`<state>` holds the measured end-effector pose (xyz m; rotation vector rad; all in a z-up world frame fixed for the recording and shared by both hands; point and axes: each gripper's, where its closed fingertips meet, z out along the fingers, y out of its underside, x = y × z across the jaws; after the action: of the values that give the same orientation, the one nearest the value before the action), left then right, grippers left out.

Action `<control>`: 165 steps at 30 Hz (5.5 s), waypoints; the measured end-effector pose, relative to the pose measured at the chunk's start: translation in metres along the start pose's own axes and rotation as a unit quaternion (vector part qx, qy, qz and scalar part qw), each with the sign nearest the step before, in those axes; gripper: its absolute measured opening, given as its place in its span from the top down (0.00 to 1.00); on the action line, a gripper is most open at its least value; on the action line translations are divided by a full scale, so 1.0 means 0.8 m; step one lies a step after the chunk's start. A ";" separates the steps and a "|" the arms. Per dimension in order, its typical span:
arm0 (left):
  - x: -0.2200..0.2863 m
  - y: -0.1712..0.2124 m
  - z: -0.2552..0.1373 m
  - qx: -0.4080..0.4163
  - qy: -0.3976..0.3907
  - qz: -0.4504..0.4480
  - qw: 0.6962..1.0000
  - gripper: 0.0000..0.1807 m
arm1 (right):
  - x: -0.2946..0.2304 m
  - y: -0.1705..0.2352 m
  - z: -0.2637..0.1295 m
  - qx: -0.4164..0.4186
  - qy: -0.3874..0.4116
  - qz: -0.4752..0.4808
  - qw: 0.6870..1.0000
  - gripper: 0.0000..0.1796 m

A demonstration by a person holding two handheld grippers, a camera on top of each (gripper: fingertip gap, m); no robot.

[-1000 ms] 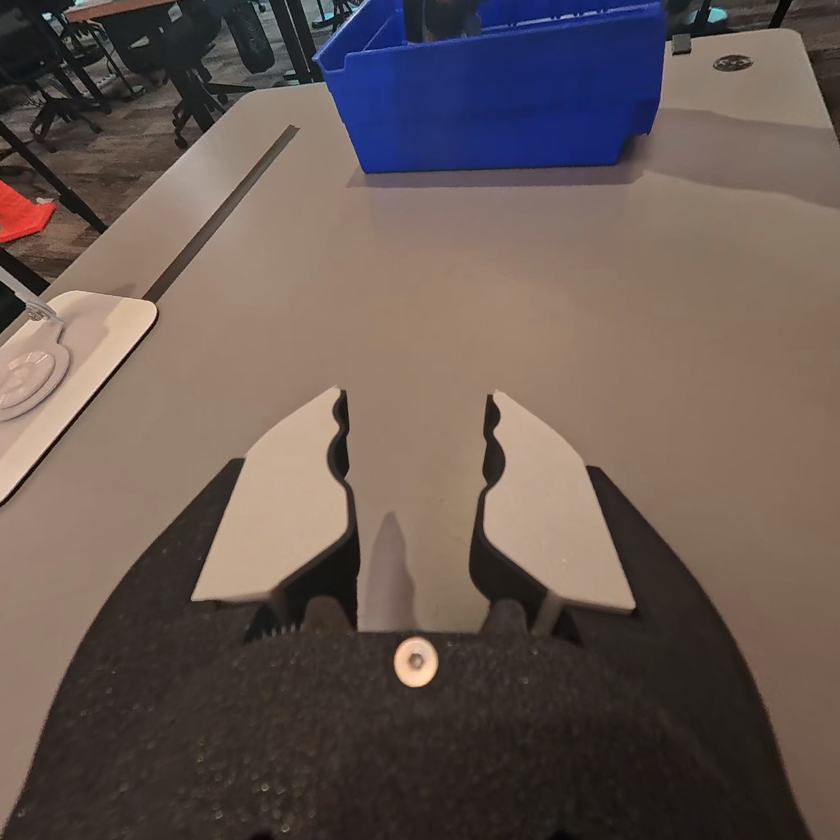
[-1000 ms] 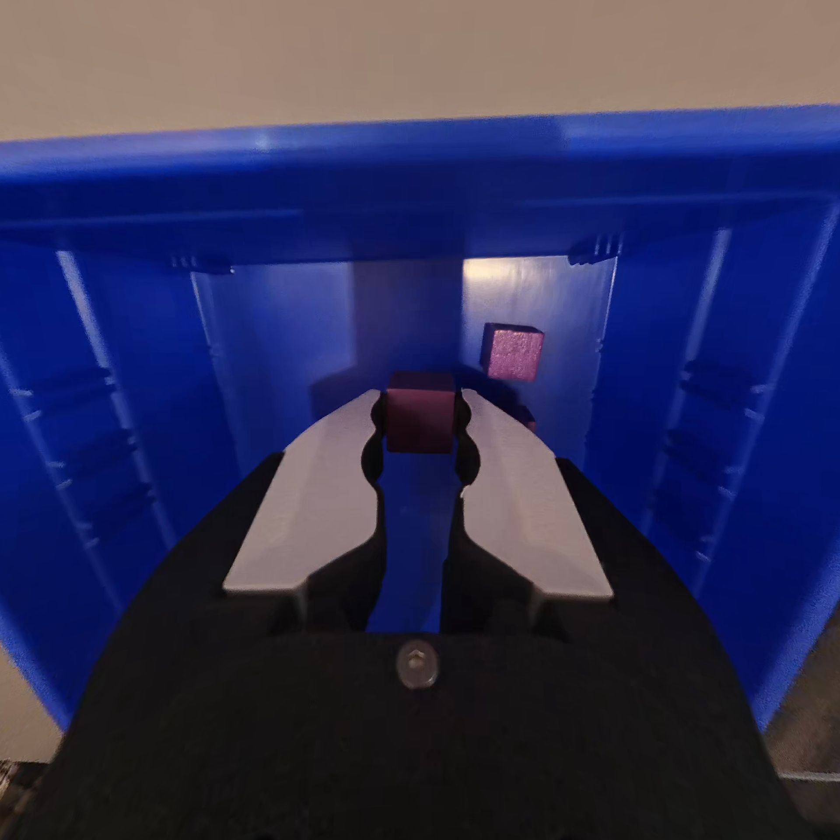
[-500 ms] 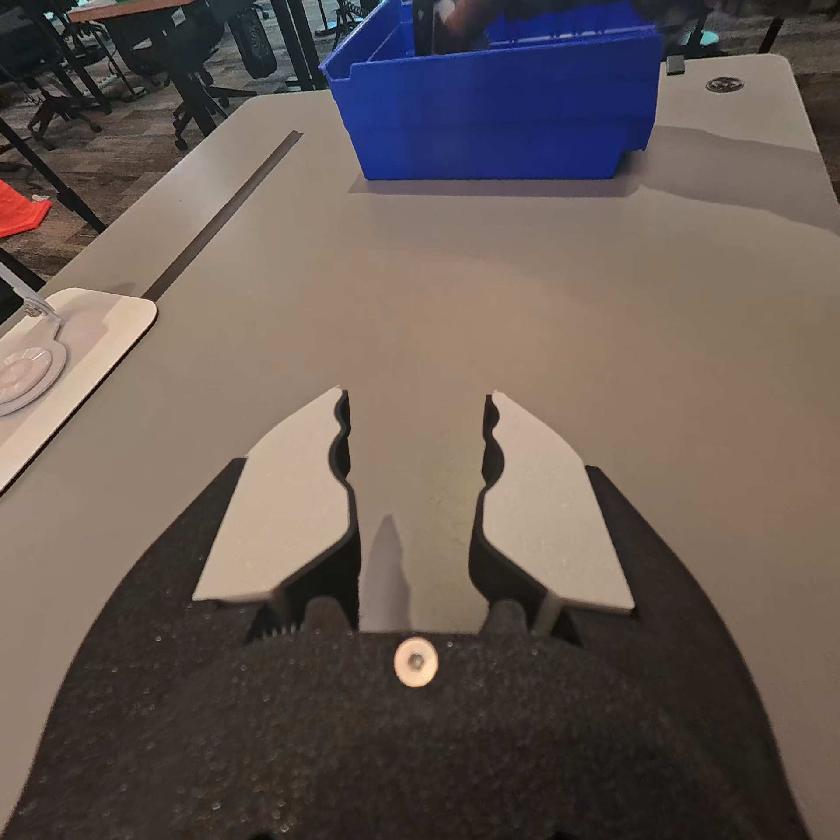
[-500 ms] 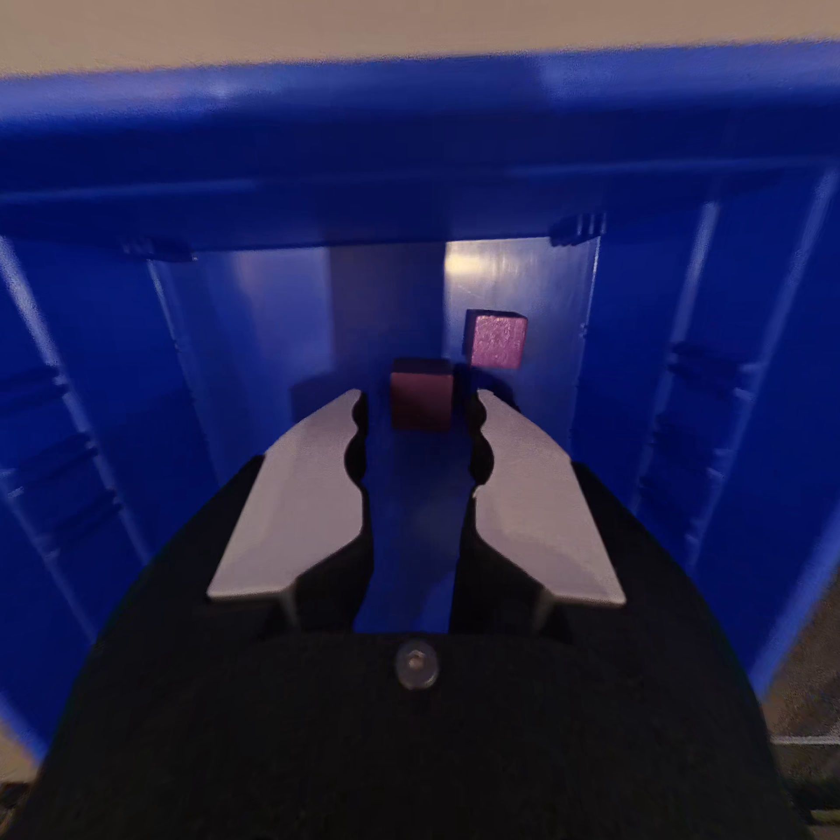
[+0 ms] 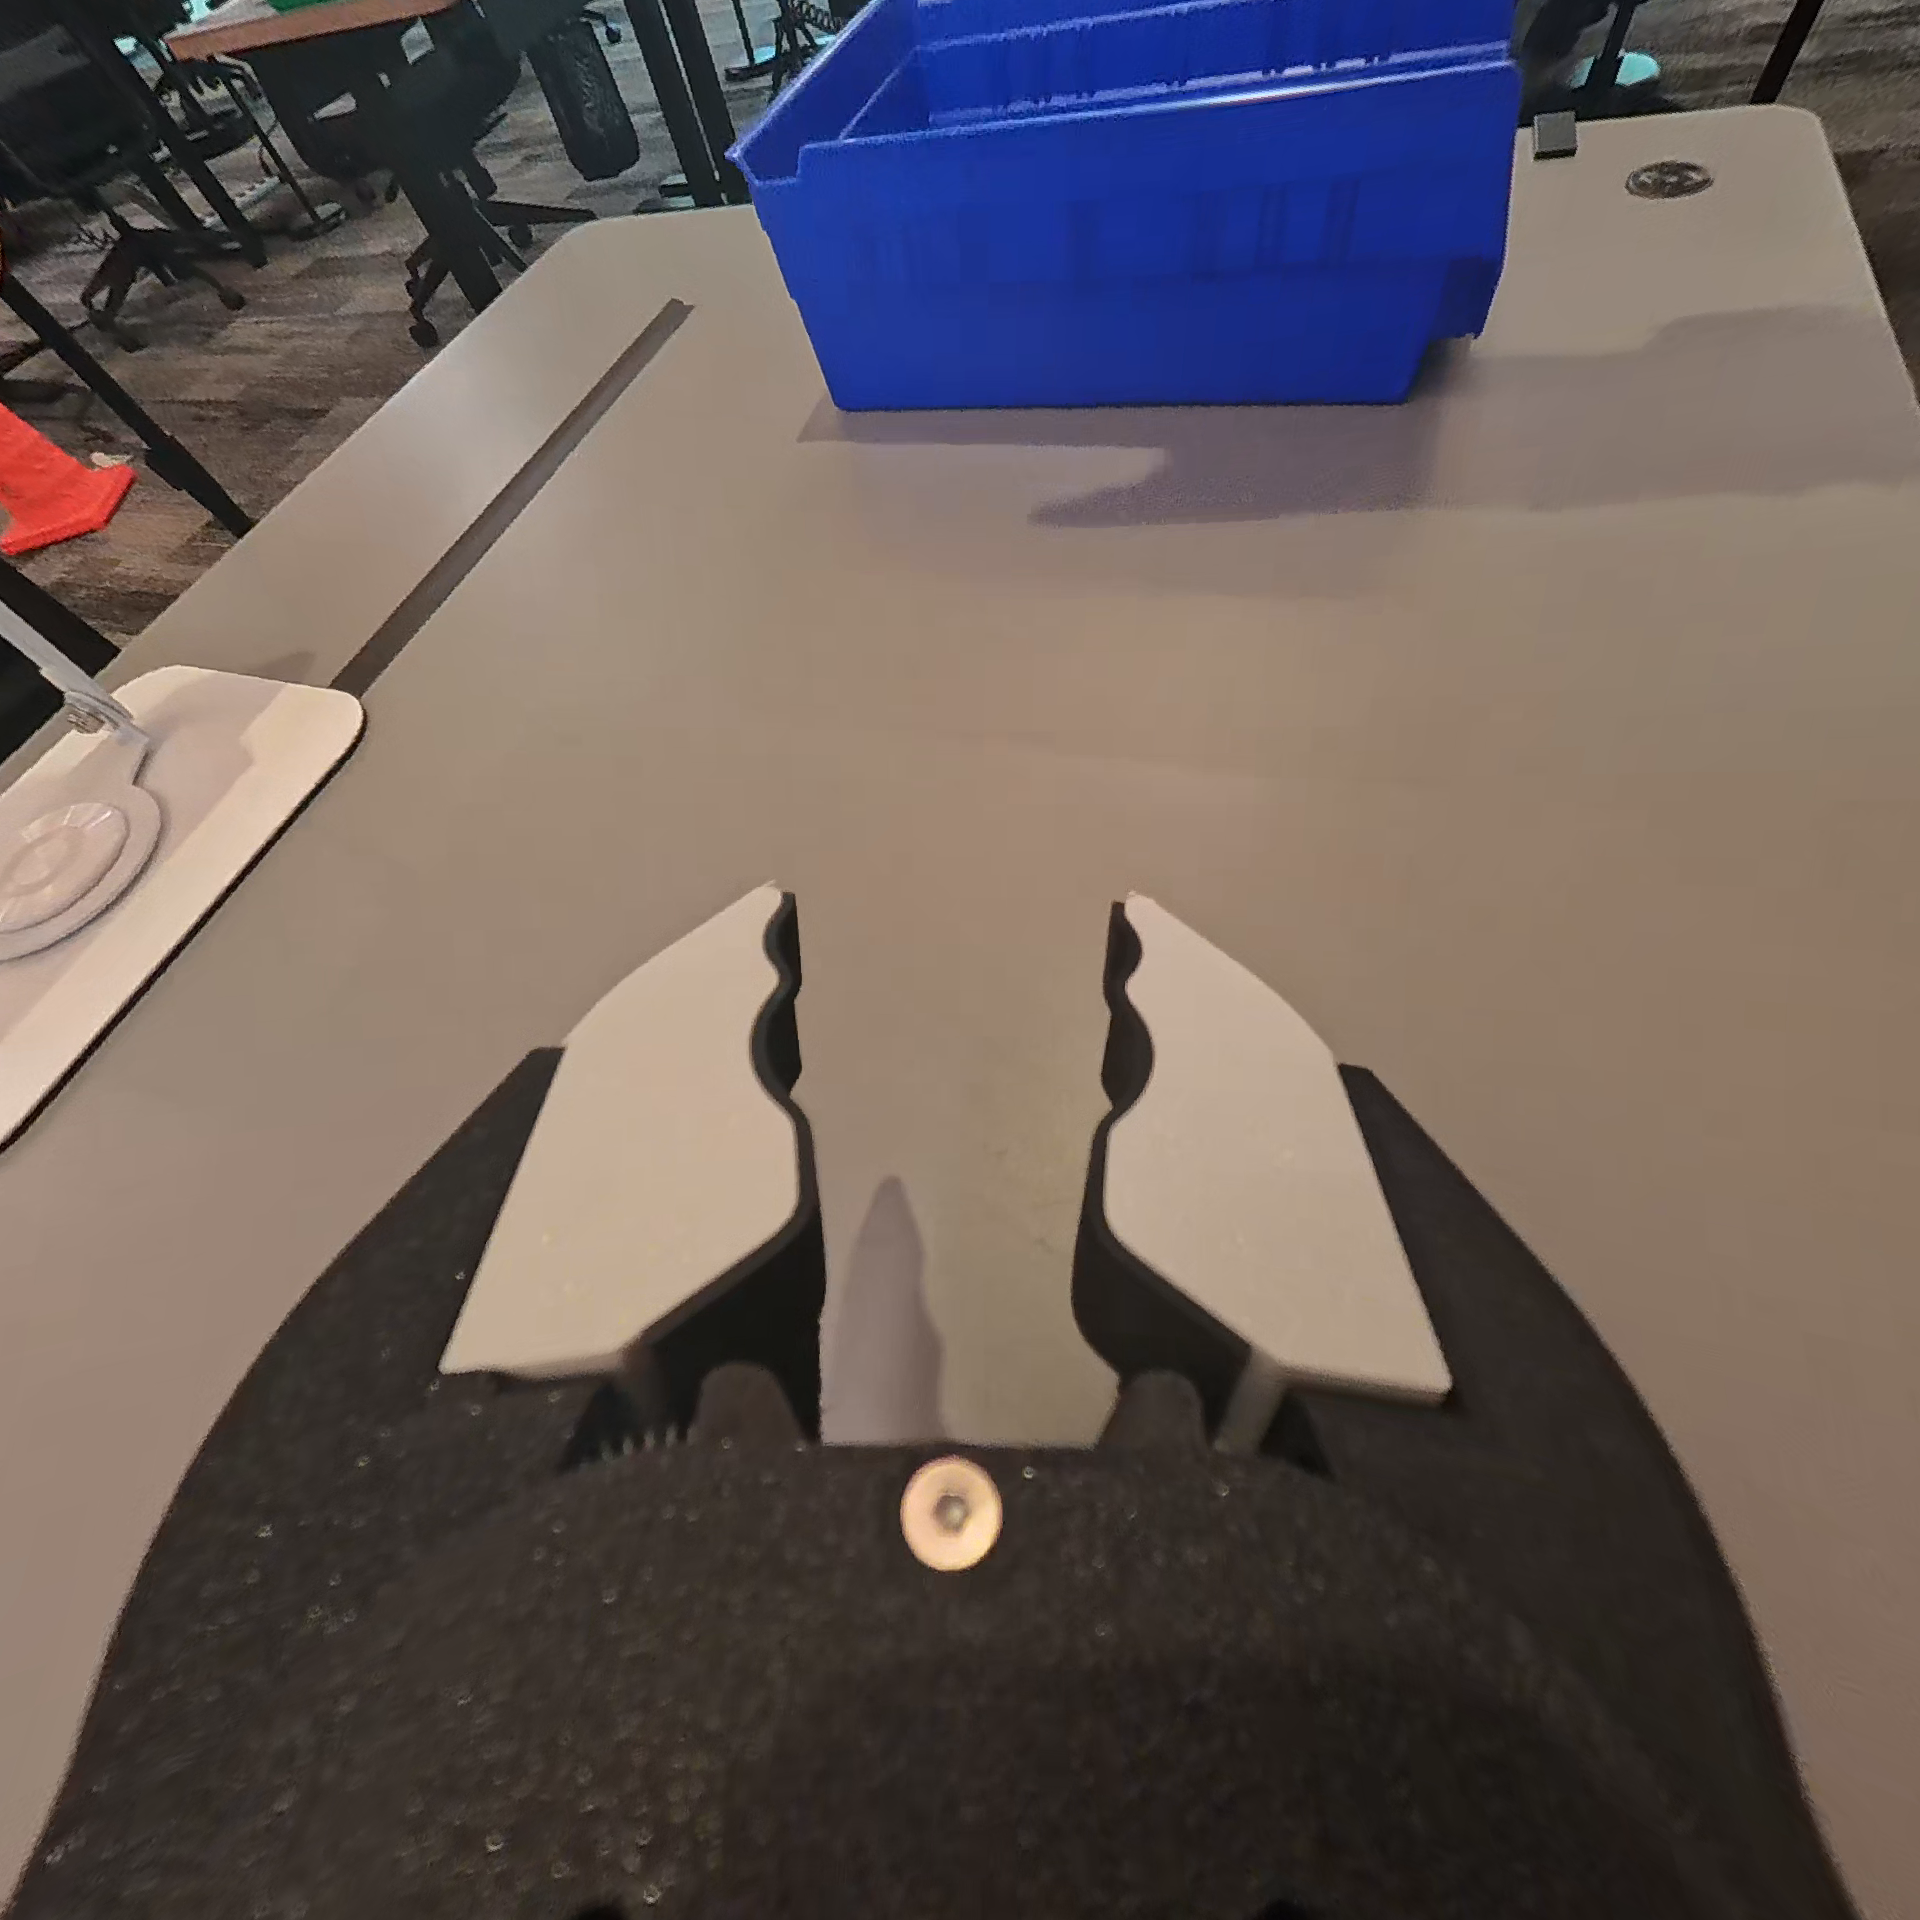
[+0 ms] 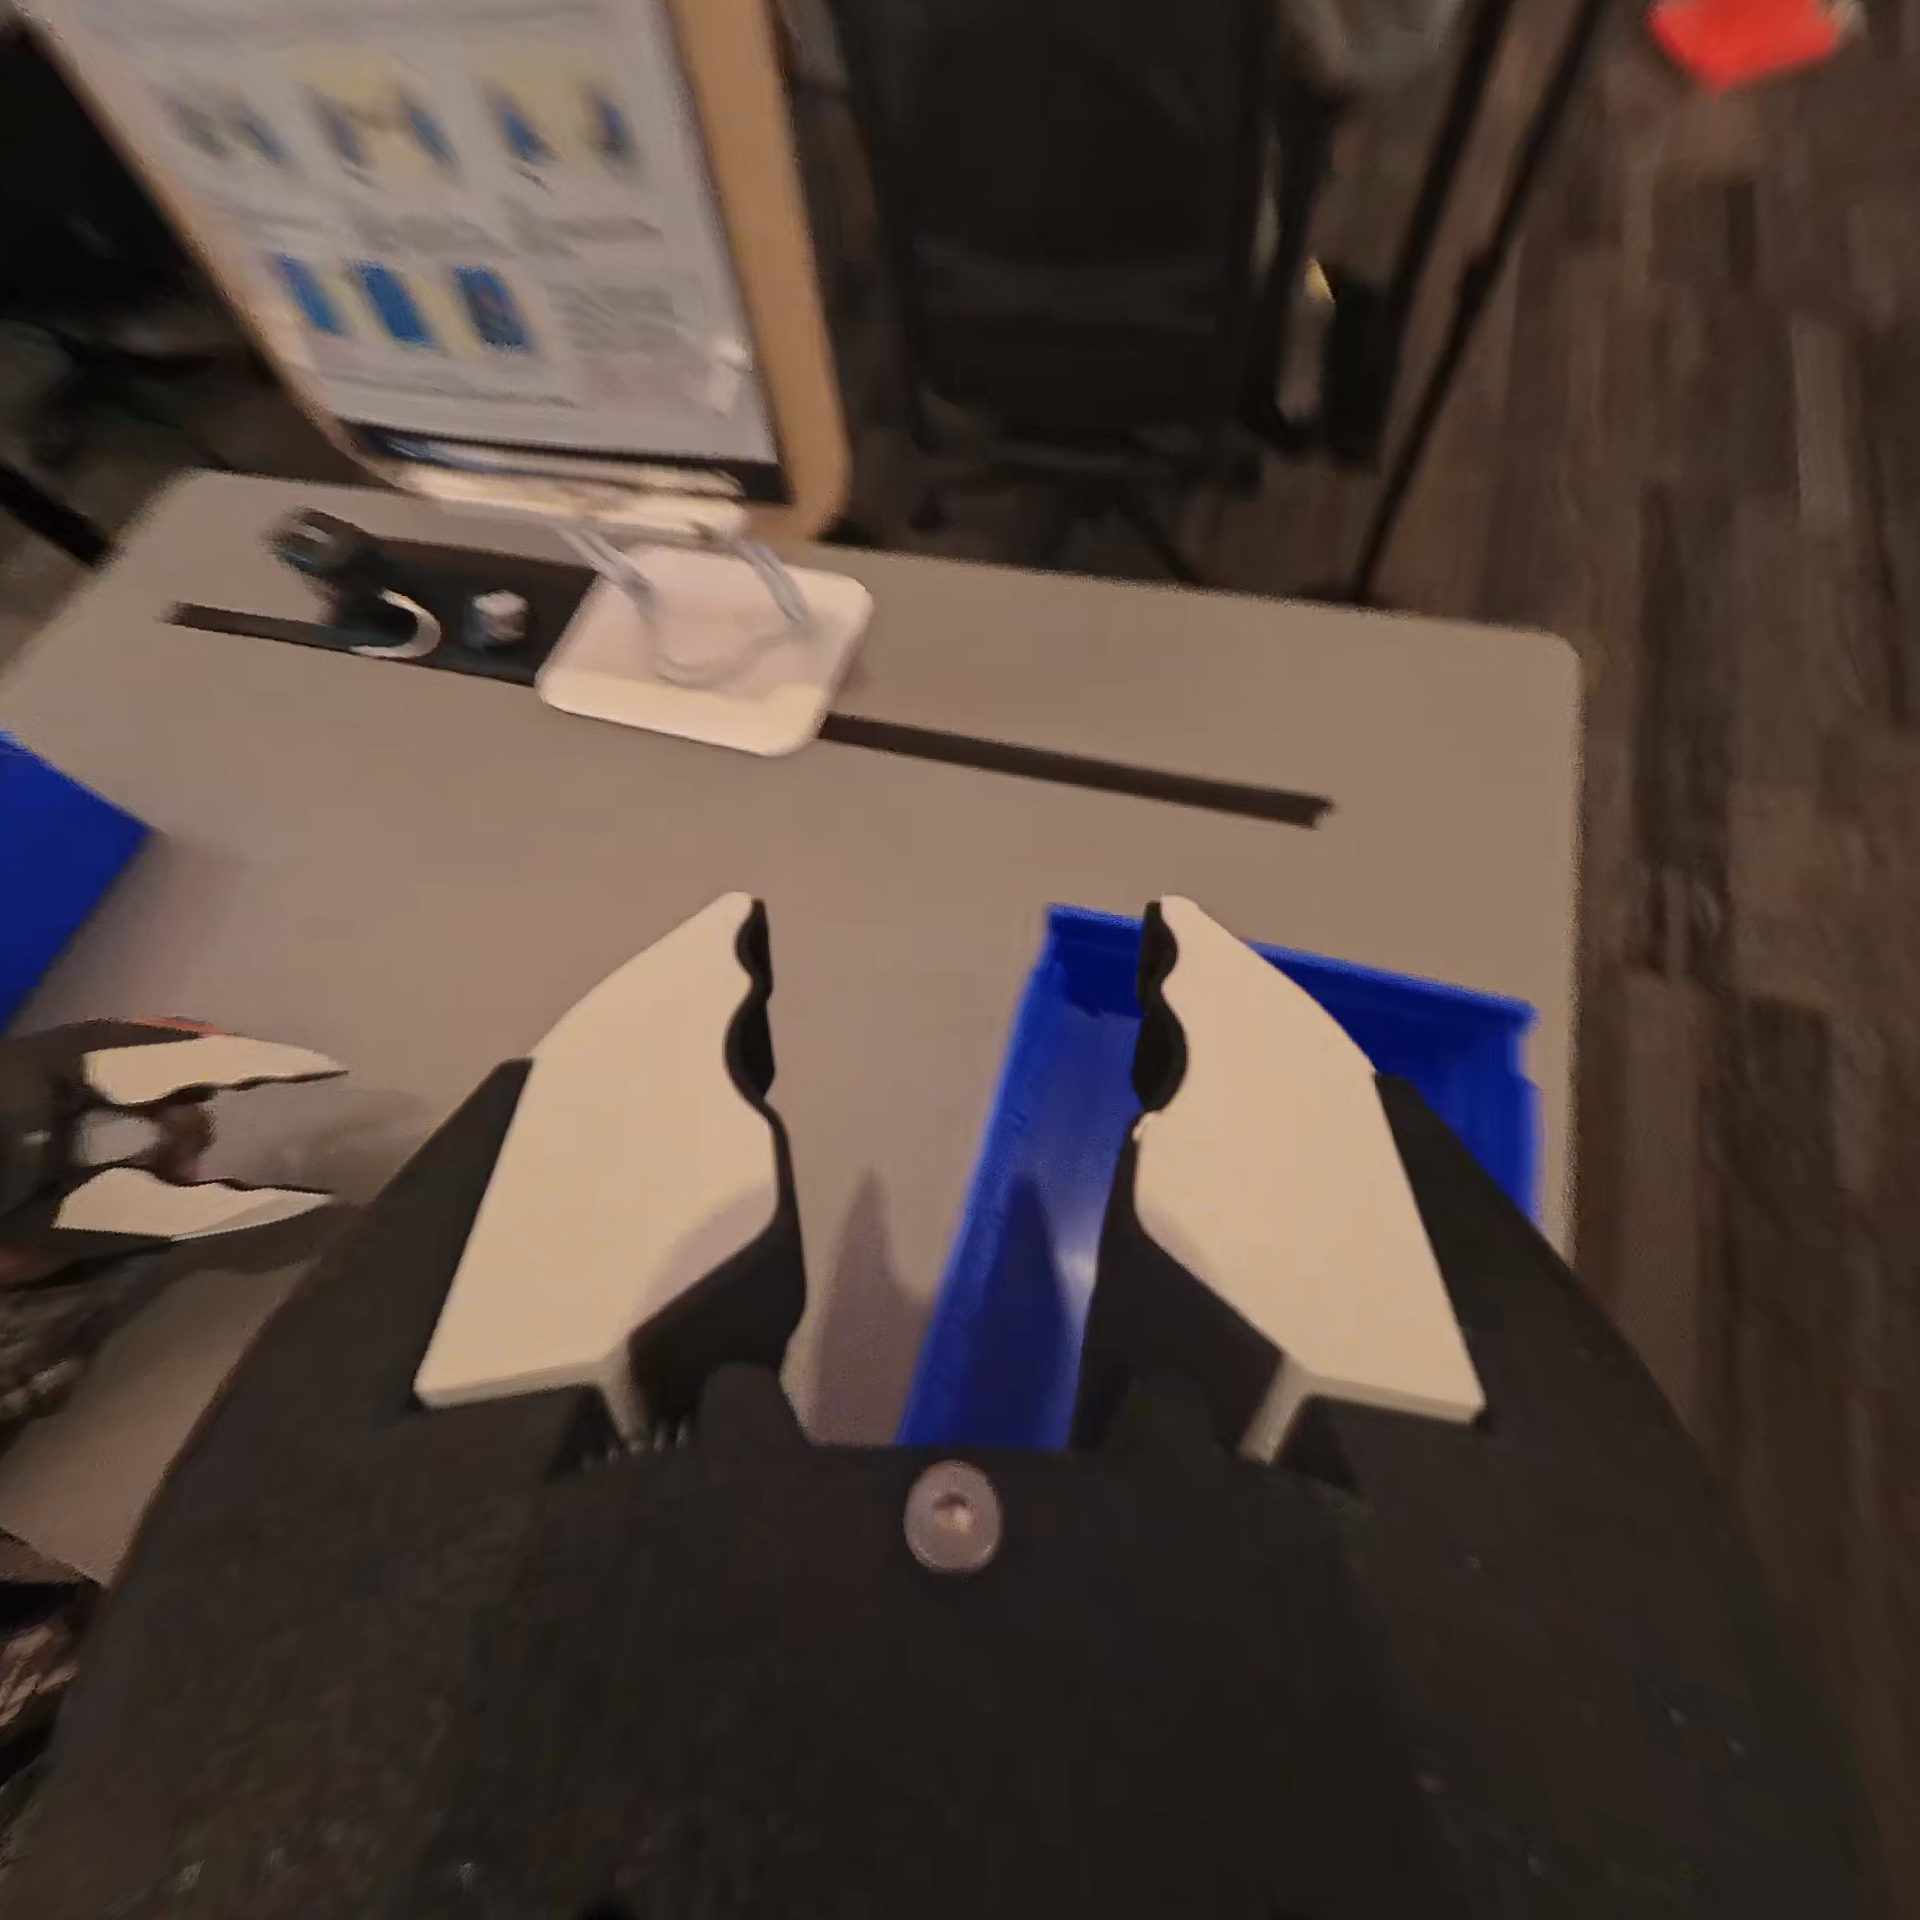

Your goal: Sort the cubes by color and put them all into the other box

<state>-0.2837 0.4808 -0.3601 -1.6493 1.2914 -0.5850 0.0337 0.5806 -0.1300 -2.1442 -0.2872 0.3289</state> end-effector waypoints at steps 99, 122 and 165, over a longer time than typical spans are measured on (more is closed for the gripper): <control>0.052 -0.112 -0.071 0.132 0.003 0.171 0.976 0.88 | -0.431 0.210 0.059 -0.128 -0.647 0.260 0.705 0.85; 0.058 -0.035 -0.032 0.105 0.052 0.085 0.990 0.80 | 0.145 0.377 0.027 -0.415 0.119 0.085 0.898 0.88; 0.023 -0.045 -0.077 0.119 -0.017 0.020 0.993 0.76 | -0.218 0.205 0.182 0.187 -0.217 -0.078 0.955 0.49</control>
<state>-0.3099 0.4409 -0.3035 -1.4291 1.1791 -0.6580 -0.1657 0.5452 -0.3229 -1.6504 -0.5927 0.7048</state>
